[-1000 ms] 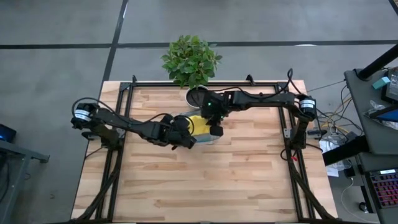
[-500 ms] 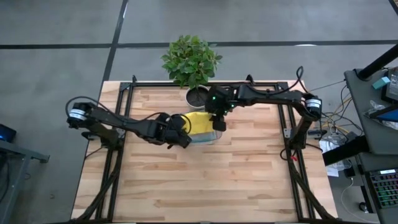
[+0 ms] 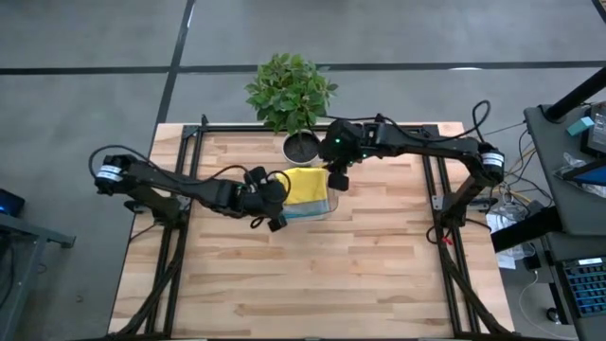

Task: Fold microfiber towels
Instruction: Stack the folded yellow microfiber cloth on top of the folded gray microfiber cloth

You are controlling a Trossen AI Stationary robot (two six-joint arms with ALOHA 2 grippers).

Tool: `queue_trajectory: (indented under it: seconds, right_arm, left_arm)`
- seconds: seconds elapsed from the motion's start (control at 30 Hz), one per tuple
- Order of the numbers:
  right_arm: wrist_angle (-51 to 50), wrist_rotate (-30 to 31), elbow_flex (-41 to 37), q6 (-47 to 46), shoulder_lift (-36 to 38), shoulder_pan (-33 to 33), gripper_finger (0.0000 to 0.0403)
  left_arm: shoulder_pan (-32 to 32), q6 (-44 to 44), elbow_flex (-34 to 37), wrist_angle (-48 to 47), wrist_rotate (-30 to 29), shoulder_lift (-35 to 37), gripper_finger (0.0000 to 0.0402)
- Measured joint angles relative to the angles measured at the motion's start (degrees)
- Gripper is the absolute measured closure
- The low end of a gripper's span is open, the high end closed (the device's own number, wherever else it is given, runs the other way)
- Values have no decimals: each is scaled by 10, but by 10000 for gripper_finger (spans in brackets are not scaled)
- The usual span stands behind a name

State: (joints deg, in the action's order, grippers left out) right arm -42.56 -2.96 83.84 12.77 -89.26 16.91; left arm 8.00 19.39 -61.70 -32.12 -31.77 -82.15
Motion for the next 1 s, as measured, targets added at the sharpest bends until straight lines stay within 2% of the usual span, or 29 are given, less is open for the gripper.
queue_trajectory:
  seconds: [0.1, 0.2, 0.33, 0.6, 0.8, 1.0]
  right_arm:
    - [29, 0, -10, -8, 2, -4, 345]
    - [74, -1, -29, -8, -8, -7, 383]
    - [143, -2, -67, -18, -15, -13, 391]
    - [263, 0, -159, -39, -16, -14, 394]
    - [335, 0, -224, -54, -16, -14, 394]
    - [382, 1, -256, -62, -16, -14, 394]
  left_arm:
    - [-12, -34, 2, 39, -5, -13, 340]
    - [-26, -41, 2, 58, -42, -25, 371]
    - [-47, -34, 2, 62, -75, -49, 398]
    - [-69, -11, 4, 50, -73, -91, 396]
    - [-72, 3, 6, 46, -27, -104, 396]
    - [-74, 28, 27, 44, -23, -108, 396]
